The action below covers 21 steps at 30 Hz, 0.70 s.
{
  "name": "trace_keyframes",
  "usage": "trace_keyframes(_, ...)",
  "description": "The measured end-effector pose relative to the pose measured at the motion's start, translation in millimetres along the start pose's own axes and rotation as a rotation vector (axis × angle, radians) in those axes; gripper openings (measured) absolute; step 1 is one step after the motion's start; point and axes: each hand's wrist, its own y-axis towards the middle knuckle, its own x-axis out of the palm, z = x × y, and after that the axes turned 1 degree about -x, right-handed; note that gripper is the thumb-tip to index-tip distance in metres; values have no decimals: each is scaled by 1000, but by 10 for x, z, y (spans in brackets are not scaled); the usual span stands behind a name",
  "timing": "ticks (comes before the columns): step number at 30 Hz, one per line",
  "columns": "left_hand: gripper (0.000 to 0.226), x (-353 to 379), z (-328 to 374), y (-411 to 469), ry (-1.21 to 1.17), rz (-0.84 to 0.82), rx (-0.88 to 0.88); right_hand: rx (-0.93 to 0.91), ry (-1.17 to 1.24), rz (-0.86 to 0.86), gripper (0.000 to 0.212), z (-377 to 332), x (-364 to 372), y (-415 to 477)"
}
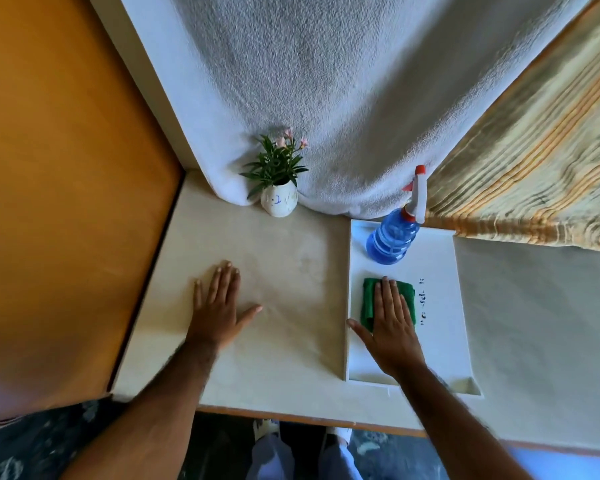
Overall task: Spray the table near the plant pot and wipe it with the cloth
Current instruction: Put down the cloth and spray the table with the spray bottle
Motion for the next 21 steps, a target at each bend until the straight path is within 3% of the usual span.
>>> trace_keyframes(2, 109, 80, -40, 10, 56, 55, 13, 9, 64, -16, 101, -15, -1, 8)
trace_keyframes(5, 95, 208, -94, -4, 92, 123, 27, 117, 352, 20, 101, -44, -197, 111)
trace_keyframes(9, 92, 340, -167, 3, 86, 236, 51, 303, 667, 419, 76, -24, -625, 534)
trace_keyframes(11, 91, 392, -189, 12, 90, 280, 69, 348, 782, 510, 81, 19, -854, 833)
trace_keyframes(16, 94, 458, -210, 13, 105, 323, 71, 139, 886, 498, 78, 76, -1233, 1419)
trace_keyframes(21, 94, 472, -219, -4, 115, 337, 63, 227, 973, 488, 45, 75, -1207, 1580)
